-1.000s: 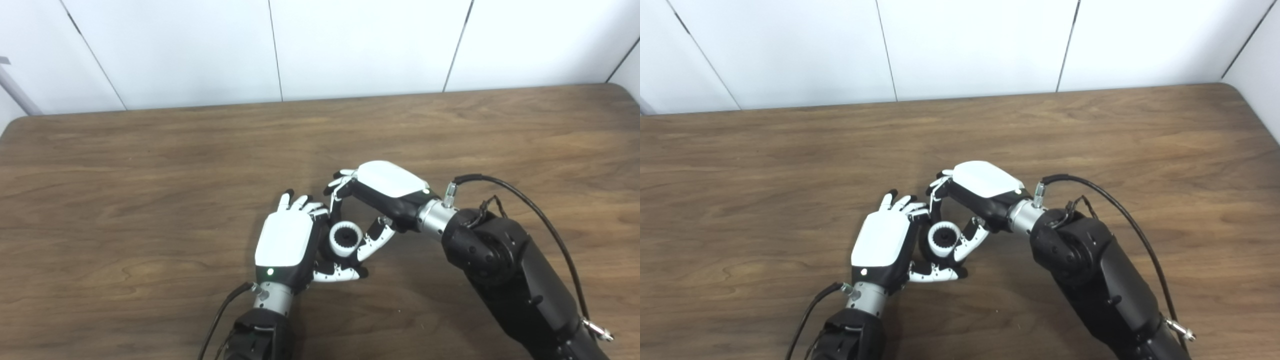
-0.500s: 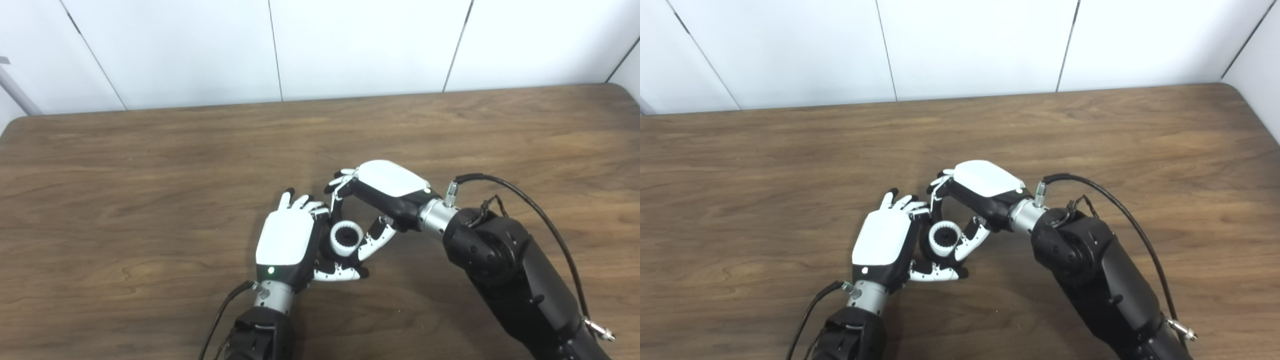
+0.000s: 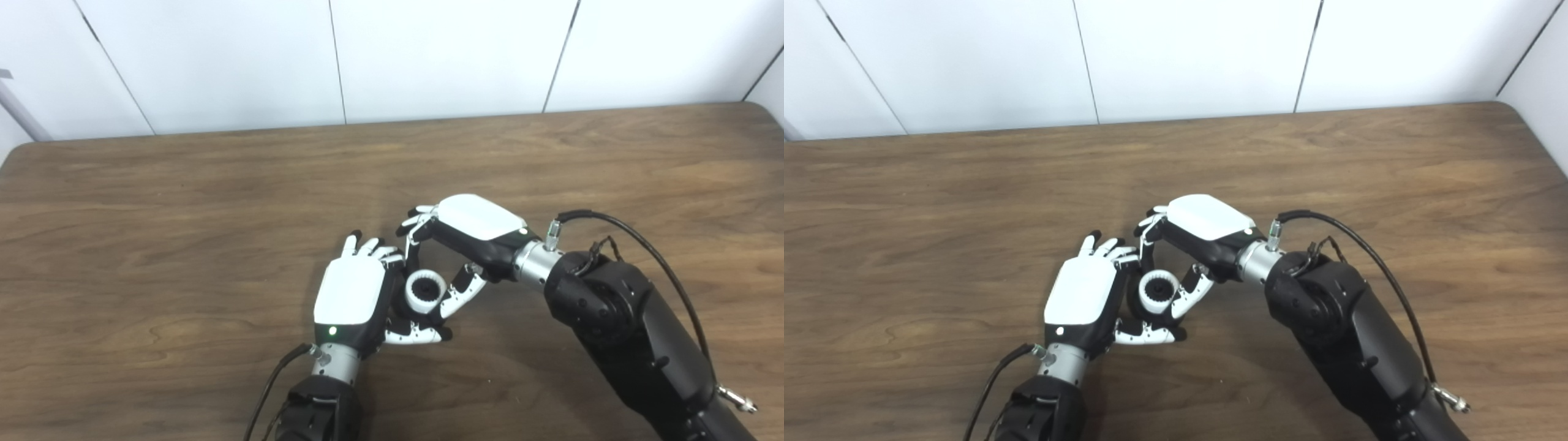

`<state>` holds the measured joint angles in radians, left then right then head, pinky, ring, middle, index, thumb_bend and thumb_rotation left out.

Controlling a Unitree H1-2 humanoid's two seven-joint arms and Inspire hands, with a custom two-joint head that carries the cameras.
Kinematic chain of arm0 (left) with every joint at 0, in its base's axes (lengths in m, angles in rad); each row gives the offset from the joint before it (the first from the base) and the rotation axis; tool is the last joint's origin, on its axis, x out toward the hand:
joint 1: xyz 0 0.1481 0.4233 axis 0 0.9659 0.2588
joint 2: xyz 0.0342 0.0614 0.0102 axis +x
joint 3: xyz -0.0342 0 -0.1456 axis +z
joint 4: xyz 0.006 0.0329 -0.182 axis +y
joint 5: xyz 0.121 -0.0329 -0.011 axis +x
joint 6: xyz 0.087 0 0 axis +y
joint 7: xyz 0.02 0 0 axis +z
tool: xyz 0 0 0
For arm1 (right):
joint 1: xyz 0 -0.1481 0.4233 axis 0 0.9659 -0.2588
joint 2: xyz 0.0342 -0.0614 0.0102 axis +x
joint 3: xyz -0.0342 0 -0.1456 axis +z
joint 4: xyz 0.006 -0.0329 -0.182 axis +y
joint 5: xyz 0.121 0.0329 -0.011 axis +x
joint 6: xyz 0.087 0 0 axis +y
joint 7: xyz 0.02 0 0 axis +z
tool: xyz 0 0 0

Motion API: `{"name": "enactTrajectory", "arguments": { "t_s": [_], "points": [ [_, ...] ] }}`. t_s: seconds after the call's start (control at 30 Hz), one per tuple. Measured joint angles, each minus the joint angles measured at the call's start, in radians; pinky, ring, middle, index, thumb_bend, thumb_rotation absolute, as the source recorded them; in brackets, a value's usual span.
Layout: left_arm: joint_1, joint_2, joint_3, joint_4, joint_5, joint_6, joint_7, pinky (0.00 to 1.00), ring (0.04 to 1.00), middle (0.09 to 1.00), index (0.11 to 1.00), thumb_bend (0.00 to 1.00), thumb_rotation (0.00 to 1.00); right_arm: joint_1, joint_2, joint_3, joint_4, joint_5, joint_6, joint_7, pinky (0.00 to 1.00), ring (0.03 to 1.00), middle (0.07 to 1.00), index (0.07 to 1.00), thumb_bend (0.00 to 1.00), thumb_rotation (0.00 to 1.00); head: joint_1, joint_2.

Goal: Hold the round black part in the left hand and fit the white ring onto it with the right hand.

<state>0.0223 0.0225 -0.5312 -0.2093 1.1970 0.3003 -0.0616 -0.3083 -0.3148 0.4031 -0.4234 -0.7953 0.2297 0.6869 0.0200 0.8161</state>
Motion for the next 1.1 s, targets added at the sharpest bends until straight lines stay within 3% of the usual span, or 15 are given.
{"name": "enactTrajectory", "arguments": {
  "t_s": [0.03,0.07,0.13,0.2,0.53,1.1],
  "points": [
    [0.0,0.0,0.0,0.0,0.0,0.0,0.0,1.0,0.891,0.784,0.484,0.52,0.06,0.0,0.0,0.0,0.001,0.0,0.0,0.0,0.92,0.93,0.844,0.492,0.52,0.15,0.0,0.0],
    [0.0,0.0,0.0,0.0,0.0,0.0,0.0,1.0,0.89,0.783,0.484,0.52,0.06,-0.001,0.0,0.0,0.002,0.0,0.0,0.0,0.92,0.93,0.845,0.514,0.61,0.16,0.0,0.0],
    [0.0,0.0,0.0,0.0,0.0,0.0,0.0,1.0,0.891,0.783,0.484,0.52,0.06,-0.002,-0.001,0.001,0.002,-0.001,0.0,0.0,0.91,0.929,0.844,0.587,0.87,0.2,0.0,0.0],
    [-0.001,0.0,0.0,0.0,0.0,0.0,0.0,1.0,0.893,0.784,0.484,0.52,0.06,-0.002,-0.003,0.001,0.002,-0.001,0.0,0.0,0.91,0.931,0.845,0.607,0.93,0.21,0.0,0.0],
    [-0.001,0.0,0.0,0.0,0.0,0.0,-0.001,1.0,0.893,0.786,0.483,0.52,0.05,-0.003,-0.008,0.004,0.002,-0.01,0.0,0.001,0.9,0.921,0.842,0.653,0.98,0.24,0.0,0.0],
    [-0.004,-0.001,0.001,0.0,0.0,0.0,-0.007,1.0,0.893,0.785,0.483,0.52,0.06,-0.004,-0.009,-0.01,0.0,0.001,0.005,0.021,0.92,0.934,0.851,0.614,0.94,0.22,-0.005,0.0]
  ]
}}
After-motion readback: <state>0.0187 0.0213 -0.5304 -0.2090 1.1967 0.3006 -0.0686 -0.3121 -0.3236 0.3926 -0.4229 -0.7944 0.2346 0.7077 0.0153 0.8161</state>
